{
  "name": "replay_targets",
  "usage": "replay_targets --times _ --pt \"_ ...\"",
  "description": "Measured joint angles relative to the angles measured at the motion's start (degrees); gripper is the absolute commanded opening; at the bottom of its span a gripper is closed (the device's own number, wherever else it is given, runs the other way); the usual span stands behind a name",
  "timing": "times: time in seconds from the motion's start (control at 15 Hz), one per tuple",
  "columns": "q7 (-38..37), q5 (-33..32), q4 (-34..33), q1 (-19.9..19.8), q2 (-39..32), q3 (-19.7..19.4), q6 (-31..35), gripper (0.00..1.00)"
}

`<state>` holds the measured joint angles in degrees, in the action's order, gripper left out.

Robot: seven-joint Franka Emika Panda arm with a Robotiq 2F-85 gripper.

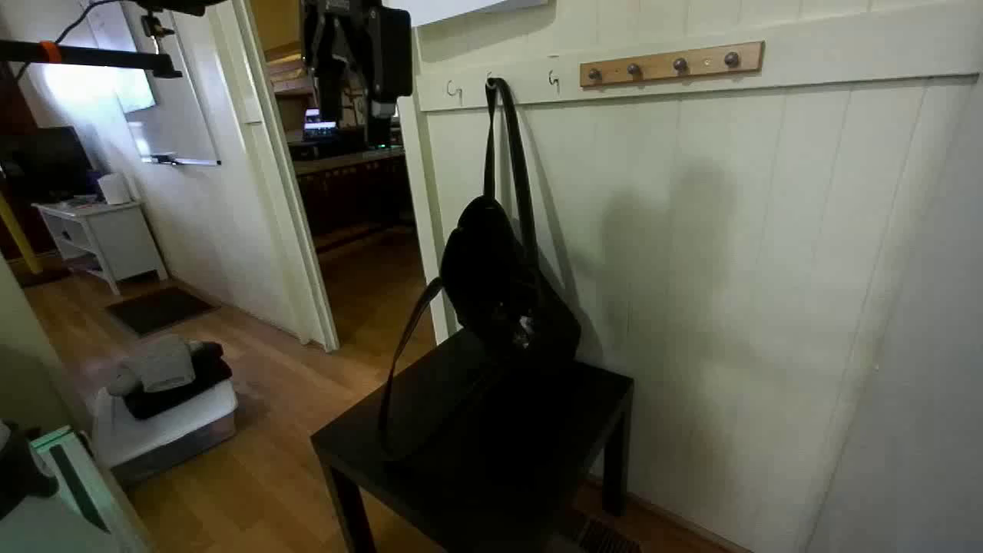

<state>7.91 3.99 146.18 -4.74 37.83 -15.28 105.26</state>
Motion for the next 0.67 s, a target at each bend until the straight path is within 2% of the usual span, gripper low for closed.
replay_targets --times 0.47,0.67 --pt "0.0 0.0 0.0 0.0 0.0 0.0 0.0 1.0" --pt "0.08 -0.12 -0.14 -0.17 -0.82 1.42 1.93 1.0"
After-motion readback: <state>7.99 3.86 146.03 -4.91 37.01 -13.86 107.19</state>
